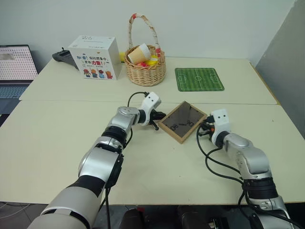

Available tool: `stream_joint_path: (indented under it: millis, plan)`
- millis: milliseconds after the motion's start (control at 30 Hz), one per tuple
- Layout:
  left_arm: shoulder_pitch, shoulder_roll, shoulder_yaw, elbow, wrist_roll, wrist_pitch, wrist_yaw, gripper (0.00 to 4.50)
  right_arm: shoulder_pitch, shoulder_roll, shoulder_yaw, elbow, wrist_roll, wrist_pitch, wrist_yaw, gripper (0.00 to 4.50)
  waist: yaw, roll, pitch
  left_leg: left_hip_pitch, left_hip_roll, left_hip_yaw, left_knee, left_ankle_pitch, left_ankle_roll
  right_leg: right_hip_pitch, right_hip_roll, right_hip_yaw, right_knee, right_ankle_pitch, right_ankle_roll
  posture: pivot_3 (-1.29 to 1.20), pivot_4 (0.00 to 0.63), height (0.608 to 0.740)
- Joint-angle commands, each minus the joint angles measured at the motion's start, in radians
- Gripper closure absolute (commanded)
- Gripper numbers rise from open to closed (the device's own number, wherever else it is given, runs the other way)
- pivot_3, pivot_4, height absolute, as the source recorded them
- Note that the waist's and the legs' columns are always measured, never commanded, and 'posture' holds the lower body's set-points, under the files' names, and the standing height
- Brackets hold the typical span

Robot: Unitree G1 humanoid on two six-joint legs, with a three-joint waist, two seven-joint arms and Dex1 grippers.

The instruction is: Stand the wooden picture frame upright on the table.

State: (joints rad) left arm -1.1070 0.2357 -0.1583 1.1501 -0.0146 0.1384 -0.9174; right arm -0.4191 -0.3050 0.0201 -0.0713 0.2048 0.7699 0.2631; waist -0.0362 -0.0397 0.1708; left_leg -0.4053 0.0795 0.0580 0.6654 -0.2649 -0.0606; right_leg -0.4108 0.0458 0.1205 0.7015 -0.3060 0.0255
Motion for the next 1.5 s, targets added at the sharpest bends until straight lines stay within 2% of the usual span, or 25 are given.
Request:
stream_joint_path:
  millis: [33, 133, 200, 367, 533, 667, 833, 1067, 1167, 1367, 1500]
  plan:
    - [0.007, -0.007, -0.01, -0.056, 0.012, -0.009, -0.075, 4.5, -0.061, 0.037, 0.027, -0.004, -0.003, -0.033, 0.013, 4.49, -0.002, 0.0, 0.0, 0.0, 0.0, 0.0, 0.0, 0.0, 0.0, 0.0, 0.0, 0.0, 0.001, 0.0, 0.0, 0.0, 0.15, 0.74]
    - [0.066, 0.027, -0.015, -0.167, 0.007, 0.049, -0.13, 4.5, -0.073, 0.056, 0.056, -0.003, -0.007, -0.032, 0.038, 4.49, -0.004, 0.0, 0.0, 0.0, 0.0, 0.0, 0.0, 0.001, -0.002, -0.001, 0.0, 0.0, 0.001, 0.0, 0.0, 0.0, 0.15, 0.74]
    - [0.138, 0.067, -0.025, -0.305, 0.001, 0.117, -0.158, 4.5, -0.071, 0.066, 0.078, -0.014, -0.006, -0.026, 0.059, 4.49, -0.01, 0.0, 0.0, 0.0, 0.001, 0.0, 0.0, 0.002, -0.003, -0.001, 0.0, 0.0, 0.002, 0.0, 0.0, 0.0, 0.15, 0.74]
    - [0.394, 0.212, -0.045, -0.815, -0.038, 0.365, -0.215, 4.5, -0.065, 0.066, 0.15, -0.056, 0.015, -0.017, 0.162, 4.49, -0.026, 0.001, -0.001, 0.001, 0.002, 0.0, -0.001, 0.002, -0.004, -0.002, 0.0, 0.002, 0.005, -0.001, -0.001, 0.0, 0.15, 0.74]
    - [0.579, 0.321, -0.002, -1.23, -0.138, 0.627, -0.201, 4.5, -0.079, -0.015, 0.279, -0.088, -0.02, -0.028, 0.307, 4.49, -0.028, 0.001, -0.001, 0.004, 0.003, -0.002, -0.001, 0.002, -0.004, -0.003, 0.001, 0.002, 0.012, -0.004, -0.004, 0.0, 0.15, 0.74]
    - [0.685, 0.396, 0.042, -1.435, -0.198, 0.758, -0.179, 4.5, -0.071, -0.092, 0.319, -0.125, -0.029, -0.017, 0.381, 4.49, -0.02, 0.001, 0.0, 0.004, 0.002, -0.003, 0.0, 0.0, 0.0, -0.002, 0.001, 0.001, 0.013, -0.005, -0.003, 0.0, 0.15, 0.74]
    - [0.717, 0.476, 0.079, -1.428, -0.217, 0.767, -0.15, 4.5, -0.062, -0.25, 0.277, -0.064, -0.099, -0.09, 0.411, 4.49, -0.006, 0.001, 0.0, 0.004, 0.001, -0.004, 0.002, 0.0, 0.0, -0.001, 0.0, 0.0, 0.012, -0.005, -0.003, 0.0, 0.15, 0.74]
    - [0.687, 0.53, 0.04, -1.338, -0.216, 0.696, -0.149, 4.5, -0.073, -0.325, 0.241, -0.059, -0.097, -0.121, 0.467, 4.49, -0.007, 0.001, 0.0, 0.005, 0.001, -0.002, 0.001, 0.0, 0.0, -0.001, 0.0, 0.0, 0.012, -0.005, -0.004, 0.0, 0.15, 0.74]
    - [0.681, 0.513, 0.03, -1.341, -0.236, 0.705, -0.138, 4.5, -0.069, -0.304, 0.243, -0.106, -0.062, -0.089, 0.491, 4.49, -0.009, 0.001, 0.0, 0.005, 0.001, -0.002, 0.0, 0.0, 0.0, -0.001, 0.001, 0.0, 0.012, -0.006, -0.004, 0.0, 0.15, 0.74]
    - [0.689, 0.476, 0.001, -1.356, -0.246, 0.695, -0.108, 4.5, -0.066, -0.163, 0.285, -0.173, -0.023, -0.005, 0.445, 4.49, -0.011, 0.0, -0.001, 0.004, 0.001, -0.003, 0.0, 0.0, 0.0, -0.001, 0.001, -0.001, 0.012, -0.006, -0.004, 0.0, 0.15, 0.74]
    - [0.725, 0.483, 0.039, -1.398, -0.264, 0.731, -0.067, 4.5, -0.069, -0.101, 0.307, -0.167, -0.021, 0.011, 0.428, 4.49, -0.015, 0.0, 0.0, 0.004, 0.001, -0.003, 0.001, 0.0, 0.0, -0.001, 0.001, 0.0, 0.012, -0.006, -0.004, 0.0, 0.15, 0.74]
